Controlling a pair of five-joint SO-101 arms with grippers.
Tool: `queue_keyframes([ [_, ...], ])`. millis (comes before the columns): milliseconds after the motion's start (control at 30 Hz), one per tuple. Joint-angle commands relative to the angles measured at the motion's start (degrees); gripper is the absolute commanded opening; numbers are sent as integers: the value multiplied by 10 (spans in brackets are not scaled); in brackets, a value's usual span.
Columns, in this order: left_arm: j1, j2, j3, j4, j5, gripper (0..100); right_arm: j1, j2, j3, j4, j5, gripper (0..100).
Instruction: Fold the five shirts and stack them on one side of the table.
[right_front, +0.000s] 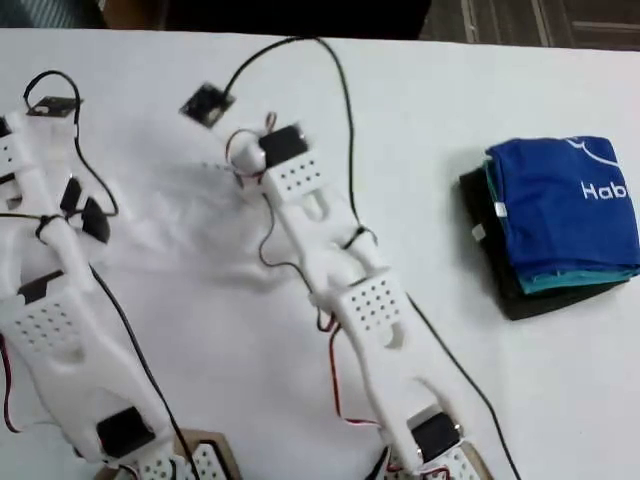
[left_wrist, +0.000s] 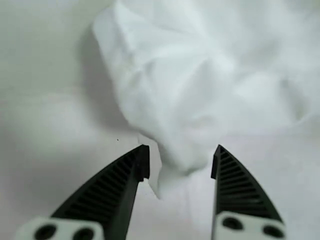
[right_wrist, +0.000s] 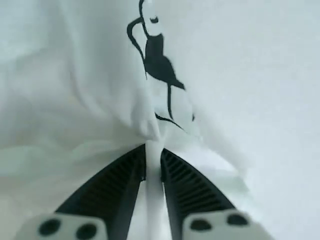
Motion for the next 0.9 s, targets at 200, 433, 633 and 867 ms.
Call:
queue_keyframes([
  [200,-1,45,-23,6,-4,219,36,-71,-115,61,3,21],
  [433,8,88,-25,5,-4,218,51,-3,-83,32,4,21],
  [633,10,92,-26,4,-4,218,46,23,-84,64,4,142],
  [867,10,88,-26,4,-4,218,48,-51,-76,65,1,166],
])
